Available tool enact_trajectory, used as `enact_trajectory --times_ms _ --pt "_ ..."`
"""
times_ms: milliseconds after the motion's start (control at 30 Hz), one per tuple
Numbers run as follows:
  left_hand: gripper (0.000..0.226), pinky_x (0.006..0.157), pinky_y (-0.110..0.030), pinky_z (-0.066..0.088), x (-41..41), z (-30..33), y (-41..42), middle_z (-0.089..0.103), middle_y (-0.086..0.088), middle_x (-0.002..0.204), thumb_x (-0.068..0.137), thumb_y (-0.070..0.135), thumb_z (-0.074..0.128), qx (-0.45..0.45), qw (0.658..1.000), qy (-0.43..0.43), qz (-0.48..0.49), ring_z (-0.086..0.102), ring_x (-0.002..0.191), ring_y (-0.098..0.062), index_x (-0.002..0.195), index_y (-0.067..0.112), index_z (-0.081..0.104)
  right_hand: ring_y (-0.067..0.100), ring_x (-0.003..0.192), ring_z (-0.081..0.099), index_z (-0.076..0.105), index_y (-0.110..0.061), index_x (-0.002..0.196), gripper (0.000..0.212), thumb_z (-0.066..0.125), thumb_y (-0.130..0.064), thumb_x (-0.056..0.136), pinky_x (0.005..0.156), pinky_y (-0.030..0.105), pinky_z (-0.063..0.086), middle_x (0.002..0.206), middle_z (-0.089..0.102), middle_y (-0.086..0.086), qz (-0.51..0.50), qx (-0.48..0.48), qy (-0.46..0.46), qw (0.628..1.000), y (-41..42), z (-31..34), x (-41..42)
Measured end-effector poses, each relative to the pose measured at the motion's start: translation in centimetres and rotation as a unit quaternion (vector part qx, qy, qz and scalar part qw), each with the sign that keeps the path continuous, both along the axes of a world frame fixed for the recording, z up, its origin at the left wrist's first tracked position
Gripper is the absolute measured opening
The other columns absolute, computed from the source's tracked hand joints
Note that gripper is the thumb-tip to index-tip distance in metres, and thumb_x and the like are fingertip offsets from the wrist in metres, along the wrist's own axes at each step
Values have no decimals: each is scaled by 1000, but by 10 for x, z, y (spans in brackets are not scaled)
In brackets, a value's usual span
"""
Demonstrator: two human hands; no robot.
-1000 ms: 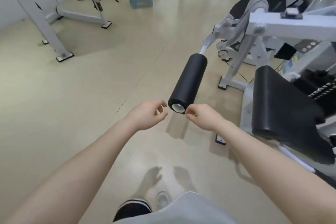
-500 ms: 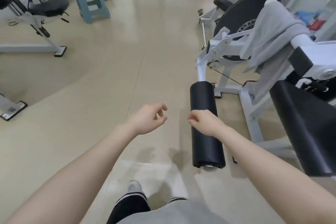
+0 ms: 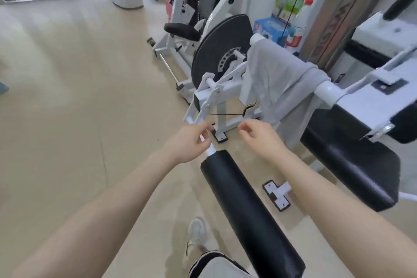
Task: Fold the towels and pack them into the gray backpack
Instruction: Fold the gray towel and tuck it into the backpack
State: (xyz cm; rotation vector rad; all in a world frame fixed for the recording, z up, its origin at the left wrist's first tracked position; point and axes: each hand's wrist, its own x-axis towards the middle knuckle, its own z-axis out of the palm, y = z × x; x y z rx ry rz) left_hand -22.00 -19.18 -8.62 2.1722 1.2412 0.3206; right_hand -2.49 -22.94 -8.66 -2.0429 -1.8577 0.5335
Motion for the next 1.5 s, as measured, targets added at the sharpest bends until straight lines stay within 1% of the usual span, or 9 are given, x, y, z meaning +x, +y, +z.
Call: enact_trajectory --times_ms 300,533,733,900,1033,1100,1233,1367,1500 --pt "25 75 -37 52 74 41 159 61 8 94 92 21 44 63 993 -78 -63 59 79 -16 114 20 55 30 120 46 58 -7 118 30 42 -10 94 96 41 38 128 54 8 -110 180 -125 969 133 61 58" --pt "25 74 -24 47 83 36 224 62 7 92 93 19 44 51 989 -88 -109 58 78 -14 115 18 56 28 133 30 25 -16 144 55 37 -2 92 99 40 33 150 28 5 -170 44 -259 950 225 69 79" --pt "23 74 -26 47 72 41 274 57 13 87 93 20 45 65 979 -69 -180 58 79 -13 113 17 56 31 113 42 42 -7 126 34 43 -6 93 87 36 39 129 45 14 -187 19 -321 928 256 65 84" --pt "25 73 -23 45 67 46 300 53 18 86 93 20 46 52 967 -107 -225 52 74 -3 117 18 53 31 103 48 51 -4 110 23 37 -1 92 80 38 35 112 58 17 -219 39 -324 919 247 63 56" --pt "47 99 -23 36 65 45 302 51 4 124 89 23 56 73 934 -155 -313 46 114 -9 133 15 41 33 87 52 58 -4 85 13 49 -12 88 70 38 33 83 64 16 -282 166 -229 917 220 59 4" --pt "51 100 -15 26 62 45 297 47 2 133 88 26 59 87 909 -167 -373 40 123 -10 134 12 41 31 75 54 58 -5 77 12 54 -14 83 61 33 32 72 63 12 -289 209 -201 912 201 60 -27" --pt "37 85 2 29 46 41 278 52 14 110 86 26 56 23 877 -214 -429 46 96 6 121 14 51 21 77 51 56 -8 88 10 53 -17 89 58 34 39 79 57 2 -338 185 -106 917 178 65 -83" --pt "11 75 -13 45 21 42 269 61 15 87 86 23 55 -159 852 -229 -443 56 80 5 96 27 55 19 66 46 53 -11 88 13 53 -24 90 59 35 40 69 49 -5 -347 170 -42 921 164 71 -114" --pt "13 74 -26 45 0 51 272 62 0 81 80 33 56 -276 812 -168 -486 56 79 -11 84 25 65 8 81 38 49 -27 74 27 43 -53 80 71 27 28 75 46 -6 -239 36 -33 970 141 72 -114"
